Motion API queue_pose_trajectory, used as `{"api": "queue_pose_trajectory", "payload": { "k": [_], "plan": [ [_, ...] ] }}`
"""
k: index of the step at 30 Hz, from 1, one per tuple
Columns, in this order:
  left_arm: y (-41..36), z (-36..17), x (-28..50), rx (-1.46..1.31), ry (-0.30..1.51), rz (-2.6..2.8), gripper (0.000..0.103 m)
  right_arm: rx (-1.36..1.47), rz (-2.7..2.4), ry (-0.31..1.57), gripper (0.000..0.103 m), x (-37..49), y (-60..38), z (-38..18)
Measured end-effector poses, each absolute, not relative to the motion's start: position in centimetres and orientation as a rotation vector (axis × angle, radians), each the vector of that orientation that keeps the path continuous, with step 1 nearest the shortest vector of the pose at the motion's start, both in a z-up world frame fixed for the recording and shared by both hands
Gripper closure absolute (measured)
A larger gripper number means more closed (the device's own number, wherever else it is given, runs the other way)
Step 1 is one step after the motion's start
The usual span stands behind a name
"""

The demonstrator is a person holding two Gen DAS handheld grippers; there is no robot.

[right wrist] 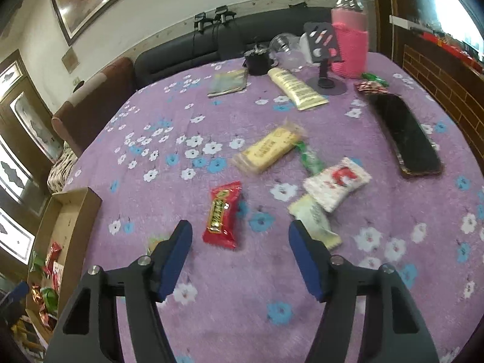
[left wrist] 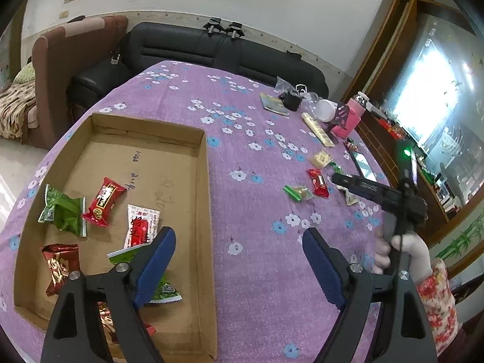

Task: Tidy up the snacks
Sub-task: 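Grasp a red snack bar with the right gripper while the left grasps a clear green-edged packet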

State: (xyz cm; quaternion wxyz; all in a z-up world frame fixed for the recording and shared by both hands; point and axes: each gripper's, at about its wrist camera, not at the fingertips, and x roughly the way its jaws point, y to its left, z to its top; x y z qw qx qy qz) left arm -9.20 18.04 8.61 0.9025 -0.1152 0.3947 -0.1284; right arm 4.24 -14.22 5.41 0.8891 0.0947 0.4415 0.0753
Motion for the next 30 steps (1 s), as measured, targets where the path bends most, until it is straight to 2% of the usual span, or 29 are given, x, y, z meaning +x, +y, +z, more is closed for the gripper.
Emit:
{"api": "queue_pose_trajectory", "payload": {
  "k": [5, 7, 9, 11, 23, 30],
  "plan": [
    [17.4, 9.3, -9.3, -0.201, 0.8, -0.29, 0.015, 0.119, 0.104, 0.945, 0.038, 6.6, -11.9, 4.0],
    [17.2, 9.3, -9.1, -0.195, 0.807, -0.291, 0.015, 0.104, 0.077, 0.966, 0.048, 7.5, -11.4, 3.2],
    [17.1, 9.2, -8.8, -0.187, 0.815, -0.285, 0.015, 0.098, 0.06, 1.0, 0.074, 8.0, -11.4, 2.4],
    [16.8, 9.3, -8.5, -0.178, 0.822, -0.279, 0.015, 0.089, 0.051, 0.981, 0.083, 7.9, -11.6, 2.3],
    [9.8, 11.0, -4.8, 0.005, 0.853, -0.375, 0.015, 0.154, 0.097, 0.964, 0.084, 2.1, -15.0, 2.6],
    [4.2, 8.9, 1.4, 0.215, 0.93, -0.455, 0.015, 0.214, 0.134, 0.892, 0.084, 1.5, -16.2, 2.3]
  ]
}}
